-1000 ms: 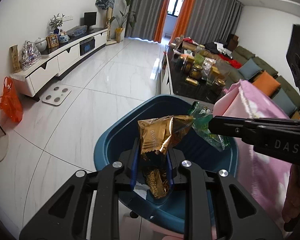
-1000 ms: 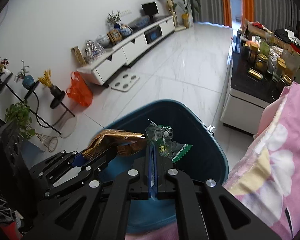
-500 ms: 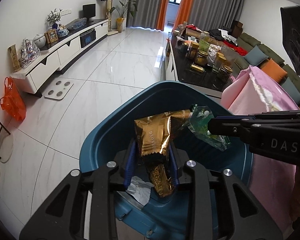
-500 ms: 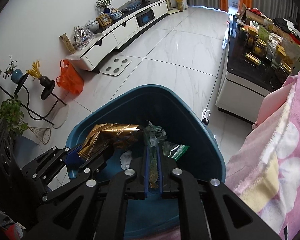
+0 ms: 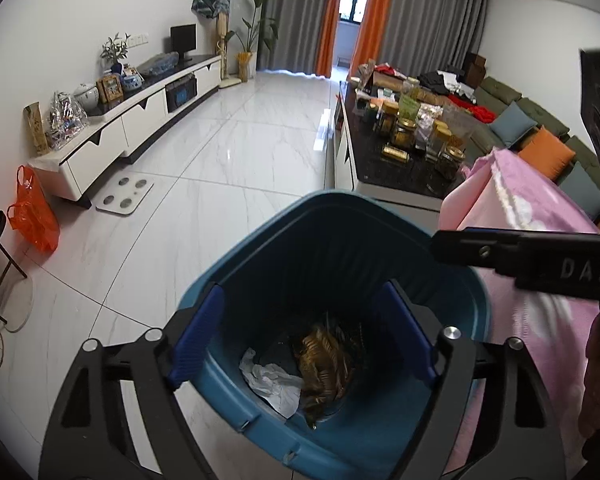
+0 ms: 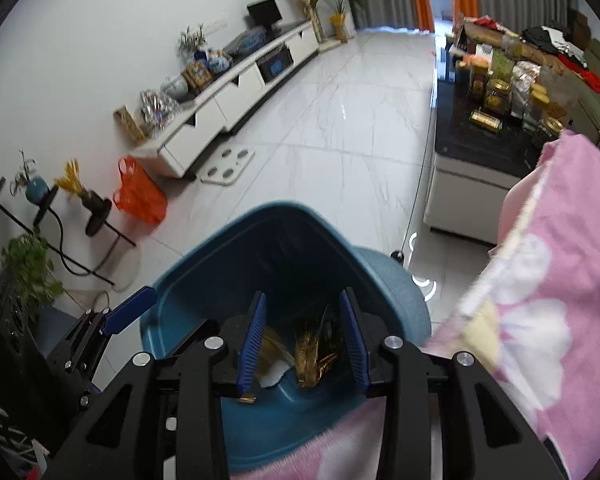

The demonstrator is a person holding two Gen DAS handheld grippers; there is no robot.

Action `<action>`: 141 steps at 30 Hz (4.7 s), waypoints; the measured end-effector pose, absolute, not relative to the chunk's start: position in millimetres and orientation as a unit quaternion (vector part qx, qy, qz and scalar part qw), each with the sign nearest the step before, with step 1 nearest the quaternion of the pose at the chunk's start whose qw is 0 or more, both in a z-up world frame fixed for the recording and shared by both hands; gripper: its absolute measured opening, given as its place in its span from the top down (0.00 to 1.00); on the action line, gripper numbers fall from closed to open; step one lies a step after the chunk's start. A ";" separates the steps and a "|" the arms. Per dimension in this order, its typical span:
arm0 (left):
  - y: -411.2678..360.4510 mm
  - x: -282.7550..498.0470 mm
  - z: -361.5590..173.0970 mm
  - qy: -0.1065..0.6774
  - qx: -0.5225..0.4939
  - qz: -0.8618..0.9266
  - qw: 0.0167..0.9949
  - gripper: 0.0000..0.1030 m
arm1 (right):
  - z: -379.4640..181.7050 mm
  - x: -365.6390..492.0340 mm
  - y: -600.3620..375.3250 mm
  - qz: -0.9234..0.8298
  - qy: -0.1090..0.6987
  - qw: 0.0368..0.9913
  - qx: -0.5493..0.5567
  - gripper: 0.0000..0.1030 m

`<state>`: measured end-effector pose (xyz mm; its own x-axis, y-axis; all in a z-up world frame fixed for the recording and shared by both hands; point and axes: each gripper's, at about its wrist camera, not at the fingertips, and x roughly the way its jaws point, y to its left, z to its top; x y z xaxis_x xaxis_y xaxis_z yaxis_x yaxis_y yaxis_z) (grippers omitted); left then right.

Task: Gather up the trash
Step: 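Open both tools to drop the packet and wrapper into the bin, then withdraw both open tools from the bin back over the table, then grasp the white foam mesh sheet with the left tool while the right grasps the green snack packet, then carry the foam mesh and green packet in both tools over the teal bin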

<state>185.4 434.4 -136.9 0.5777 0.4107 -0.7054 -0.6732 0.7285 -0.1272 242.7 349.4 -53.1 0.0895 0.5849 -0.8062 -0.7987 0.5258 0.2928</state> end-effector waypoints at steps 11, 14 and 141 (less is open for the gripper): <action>415.9 92.1 -65.0 0.233 -0.196 0.354 0.884 0.05 | 13.6 202.9 279.2 0.522 0.370 0.767 -0.056 0.16; 403.0 64.6 -52.6 0.217 -0.198 0.362 0.885 0.05 | 26.3 183.8 252.8 0.534 0.337 0.774 -0.045 0.07; 18.2 160.1 -52.9 0.206 -0.112 -0.109 0.966 0.89 | -15.7 159.7 -205.2 0.087 0.301 0.948 0.056 0.67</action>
